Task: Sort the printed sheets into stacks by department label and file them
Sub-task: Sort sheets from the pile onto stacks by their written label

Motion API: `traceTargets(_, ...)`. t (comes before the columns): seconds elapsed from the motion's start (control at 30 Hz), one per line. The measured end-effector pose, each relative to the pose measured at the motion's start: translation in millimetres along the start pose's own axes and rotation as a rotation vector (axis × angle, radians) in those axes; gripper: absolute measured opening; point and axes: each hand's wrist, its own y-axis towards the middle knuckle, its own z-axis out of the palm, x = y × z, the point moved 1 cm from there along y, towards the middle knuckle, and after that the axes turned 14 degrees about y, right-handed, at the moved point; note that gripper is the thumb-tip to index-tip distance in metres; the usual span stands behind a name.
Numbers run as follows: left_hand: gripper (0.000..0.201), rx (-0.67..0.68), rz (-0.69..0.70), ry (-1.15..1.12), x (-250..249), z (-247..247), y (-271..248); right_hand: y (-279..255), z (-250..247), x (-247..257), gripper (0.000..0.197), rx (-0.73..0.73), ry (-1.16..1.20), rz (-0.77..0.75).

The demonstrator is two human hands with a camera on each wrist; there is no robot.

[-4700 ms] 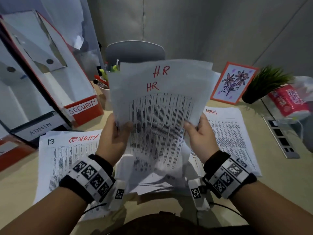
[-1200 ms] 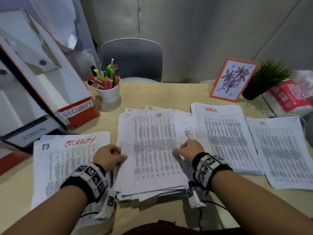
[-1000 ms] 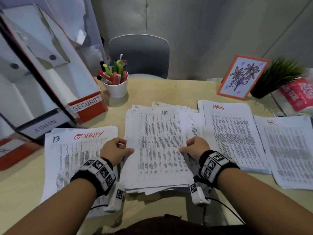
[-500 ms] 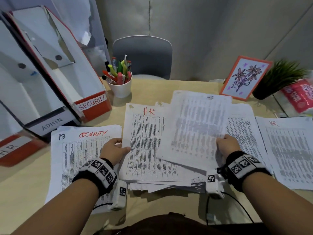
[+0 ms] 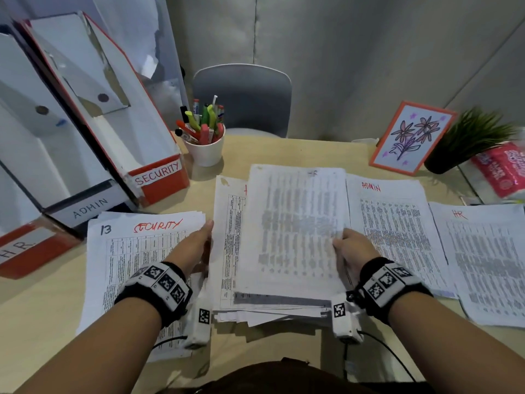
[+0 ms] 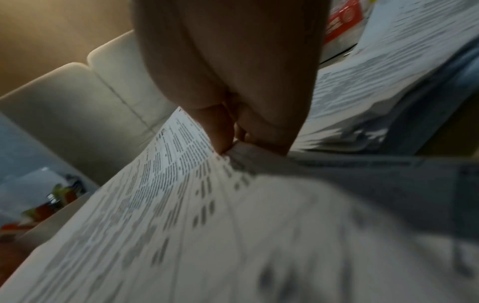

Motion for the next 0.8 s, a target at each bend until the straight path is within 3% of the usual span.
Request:
traceTargets(0.07,0.07,0.036,-0.012,0.034,0.3,0.8,0.9,-14.1,15.3,7.7,0.012,0.094,-0.01,-0.008)
traceTargets(0.1,0.066,0.045,0.001,0.061,-0.1,0.3,0.3,-17.6,21.0,8.2,0.012,0.13,-0.009,-0.009)
traceTargets(0.23,0.026,0.02,0.094,0.162,-0.9,2.4,0.7,-26.6,31.4,8.9,0.004,0.183,-0.012,-0.027)
traceTargets(0.43,0.02,-0.02,0.129,0.216,0.3,5.0,-2.6,-28.4,27.8,7.9,0.021,0.186,-0.011,-0.035)
traceTargets(0.5,0.015,-0.054,0.16,0.284,0.5,6.6,-4.2,-32.0,26.3,8.9,0.034,0.158,0.095,-0.007)
traceTargets(0.6,0.024,-0.096,0.213,0.379,-1.4,9.8,-6.4,-38.9,27.4,12.3,0.049,0.2,0.324,0.003)
traceTargets(0.7,0.043,-0.101,0.225,0.415,0.7,9.7,-5.7,-42.8,27.9,14.8,0.035,0.242,0.335,-0.037)
traceTargets(0.8,0.04,-0.061,0.232,0.464,4.8,5.2,-3.3,-48.7,23.1,15.8,0.025,0.222,0.323,-0.076)
